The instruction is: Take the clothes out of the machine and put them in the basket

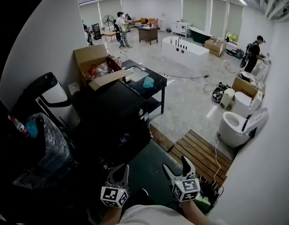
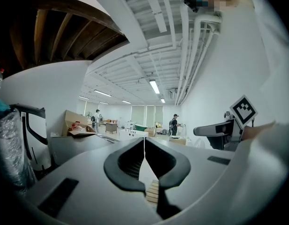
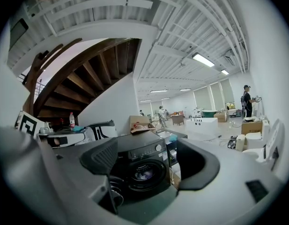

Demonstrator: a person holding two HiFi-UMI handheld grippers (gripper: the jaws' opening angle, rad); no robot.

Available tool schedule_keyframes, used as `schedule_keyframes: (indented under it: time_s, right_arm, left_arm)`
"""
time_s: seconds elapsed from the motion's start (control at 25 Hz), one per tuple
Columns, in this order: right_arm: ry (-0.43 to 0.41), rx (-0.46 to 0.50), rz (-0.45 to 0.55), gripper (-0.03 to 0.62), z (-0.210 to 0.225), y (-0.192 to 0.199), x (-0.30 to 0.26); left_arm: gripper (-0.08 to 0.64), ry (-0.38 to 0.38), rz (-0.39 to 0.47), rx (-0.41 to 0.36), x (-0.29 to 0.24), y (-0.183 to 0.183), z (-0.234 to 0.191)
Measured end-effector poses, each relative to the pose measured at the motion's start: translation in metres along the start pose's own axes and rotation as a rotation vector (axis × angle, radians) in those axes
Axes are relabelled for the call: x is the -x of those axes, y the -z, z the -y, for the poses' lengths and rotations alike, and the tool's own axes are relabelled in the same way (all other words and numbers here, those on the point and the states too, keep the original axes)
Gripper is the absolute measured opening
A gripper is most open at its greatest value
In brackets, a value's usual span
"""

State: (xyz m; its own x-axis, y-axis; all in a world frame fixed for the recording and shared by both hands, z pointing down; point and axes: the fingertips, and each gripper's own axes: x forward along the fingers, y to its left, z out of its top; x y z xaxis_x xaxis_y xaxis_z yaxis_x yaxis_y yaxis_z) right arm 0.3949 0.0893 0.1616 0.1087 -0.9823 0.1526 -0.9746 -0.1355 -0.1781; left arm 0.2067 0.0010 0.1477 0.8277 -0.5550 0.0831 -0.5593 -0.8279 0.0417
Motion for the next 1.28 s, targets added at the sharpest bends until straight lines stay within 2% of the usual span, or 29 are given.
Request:
schedule_keyframes:
  time_s: [0.48,0.84,1.0,1.28]
  right_arm:
    - [-0.012,-0.006,-0.038,0.393,0.007,-0.008,-0.105]
    - [-0.057,0.013,-0.035,0.393,-0.013,-0.017,-0.182]
    - [-0.107,0.012,-0.044,0.387,-0.027,-0.019,-0.207]
    - [-0.235,0.021,-0.067,0.385,-0.050,-0.022,-0.244]
  left_arm:
    - [0.021,-0.039,-0.029,-0.008,-0.065,-0.003,-0.080]
    - [0.021,-0.072,-0.037,-0.011,-0.093,-0.002,-0.146]
    - [0.021,-0.110,-0.031,-0.004,-0.094,-0.005,-0.164]
    - [0.021,-0.231,-0.024,0.005,-0.086,-0.010,-0.186]
